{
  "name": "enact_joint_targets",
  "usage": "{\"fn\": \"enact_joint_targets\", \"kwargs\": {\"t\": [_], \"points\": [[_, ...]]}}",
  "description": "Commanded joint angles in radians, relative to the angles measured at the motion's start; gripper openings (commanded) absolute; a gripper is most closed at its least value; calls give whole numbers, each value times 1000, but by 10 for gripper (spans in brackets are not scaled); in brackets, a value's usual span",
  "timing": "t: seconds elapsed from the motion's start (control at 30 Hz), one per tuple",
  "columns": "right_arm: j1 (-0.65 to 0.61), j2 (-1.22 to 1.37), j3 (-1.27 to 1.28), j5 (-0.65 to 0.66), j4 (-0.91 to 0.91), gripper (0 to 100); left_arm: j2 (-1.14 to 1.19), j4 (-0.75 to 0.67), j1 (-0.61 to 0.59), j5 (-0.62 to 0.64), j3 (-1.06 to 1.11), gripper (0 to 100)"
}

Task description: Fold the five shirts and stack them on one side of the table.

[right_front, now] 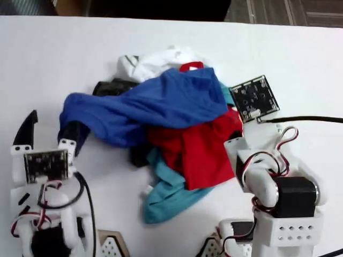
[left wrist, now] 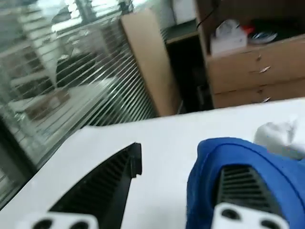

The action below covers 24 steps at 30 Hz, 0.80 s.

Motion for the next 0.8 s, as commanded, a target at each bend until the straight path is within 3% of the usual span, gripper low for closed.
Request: {"fn": "enact_joint_targets", "kwargs": {"t": [0.0, 0.2, 0.37, 0.47, 0.6, 0.77], "points": [[12, 5, -35, -6, 4, 163, 71, 40, 57, 18, -114, 275], [7, 5, -5, -6, -2, 163, 540, 184, 61, 17, -418, 275], [7, 5, 20, -6, -5, 163, 1016, 537, 63, 17, -935, 275], [7, 4, 35, -6, -5, 163, 1211, 677, 63, 15, -1142, 273], [12, -4, 77, -6, -2, 163, 1324, 730, 66, -12, -1196, 272], [13, -4, 109, -6, -4, 163, 1407, 730, 203, -46, -1110, 269]]}}
